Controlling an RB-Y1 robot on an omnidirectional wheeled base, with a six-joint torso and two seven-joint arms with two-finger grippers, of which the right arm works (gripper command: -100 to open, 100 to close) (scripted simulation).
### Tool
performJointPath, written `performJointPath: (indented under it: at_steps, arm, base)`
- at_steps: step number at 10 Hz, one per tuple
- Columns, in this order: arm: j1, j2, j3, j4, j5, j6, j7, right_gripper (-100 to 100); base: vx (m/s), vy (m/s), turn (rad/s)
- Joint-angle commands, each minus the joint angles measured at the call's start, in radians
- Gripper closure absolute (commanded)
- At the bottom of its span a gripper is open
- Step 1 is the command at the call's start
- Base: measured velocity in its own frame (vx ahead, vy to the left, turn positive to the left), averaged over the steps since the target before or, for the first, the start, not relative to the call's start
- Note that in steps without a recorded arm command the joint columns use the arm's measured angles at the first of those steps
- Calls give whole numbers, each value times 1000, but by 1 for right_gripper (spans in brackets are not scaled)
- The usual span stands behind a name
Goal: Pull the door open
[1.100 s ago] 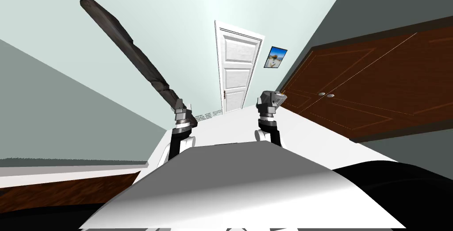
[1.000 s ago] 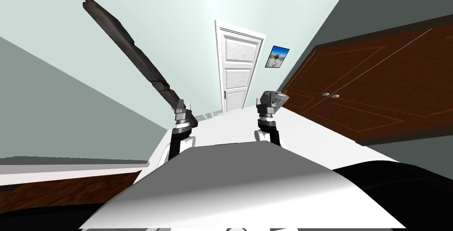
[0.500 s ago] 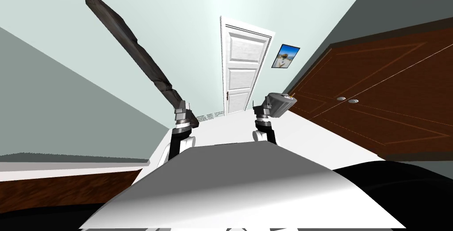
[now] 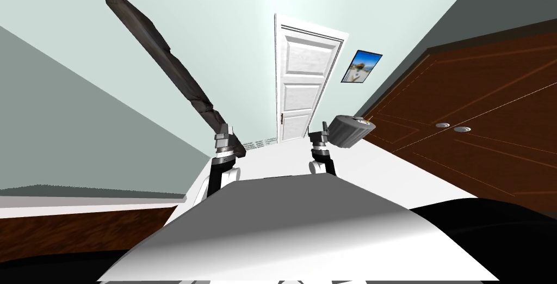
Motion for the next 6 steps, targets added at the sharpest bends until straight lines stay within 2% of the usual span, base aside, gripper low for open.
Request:
performJointPath:
  at_steps: [1,6]
  arm:
    - [-8,-8,8,31,-20,-8,-26,-100]
    - [-26,-37,34,131,-87,-40,-110,-100]
  base:
    - [82,2,85]
    - [96,-9,94]
